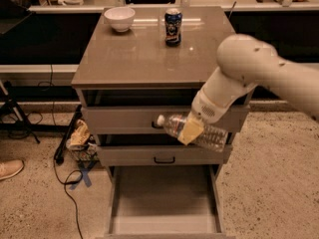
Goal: Place water bottle into bottom drawer
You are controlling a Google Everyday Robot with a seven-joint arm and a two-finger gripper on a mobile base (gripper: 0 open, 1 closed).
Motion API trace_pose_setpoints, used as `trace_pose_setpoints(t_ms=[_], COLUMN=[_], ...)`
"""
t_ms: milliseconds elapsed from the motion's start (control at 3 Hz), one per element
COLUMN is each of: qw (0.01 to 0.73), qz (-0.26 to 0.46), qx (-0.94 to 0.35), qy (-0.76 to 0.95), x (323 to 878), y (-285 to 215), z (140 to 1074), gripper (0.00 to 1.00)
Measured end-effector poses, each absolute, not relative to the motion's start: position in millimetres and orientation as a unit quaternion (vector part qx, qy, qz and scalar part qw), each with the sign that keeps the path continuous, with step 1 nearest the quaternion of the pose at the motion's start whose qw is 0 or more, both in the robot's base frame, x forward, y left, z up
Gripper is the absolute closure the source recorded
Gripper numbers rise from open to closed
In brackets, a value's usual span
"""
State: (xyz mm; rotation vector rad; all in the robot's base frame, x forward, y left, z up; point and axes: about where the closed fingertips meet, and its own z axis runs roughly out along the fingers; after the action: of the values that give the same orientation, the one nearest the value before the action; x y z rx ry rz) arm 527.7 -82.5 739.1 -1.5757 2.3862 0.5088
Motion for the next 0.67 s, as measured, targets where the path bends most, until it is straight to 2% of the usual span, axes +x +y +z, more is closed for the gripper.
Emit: trace_pose_setpoints(t_ms=[667], qw=[0.103], qz=[0.182], qx=[-0.538], qy=[0.817], x=[516.0], y=[-83.0], z=[720.1], gripper=[1.00])
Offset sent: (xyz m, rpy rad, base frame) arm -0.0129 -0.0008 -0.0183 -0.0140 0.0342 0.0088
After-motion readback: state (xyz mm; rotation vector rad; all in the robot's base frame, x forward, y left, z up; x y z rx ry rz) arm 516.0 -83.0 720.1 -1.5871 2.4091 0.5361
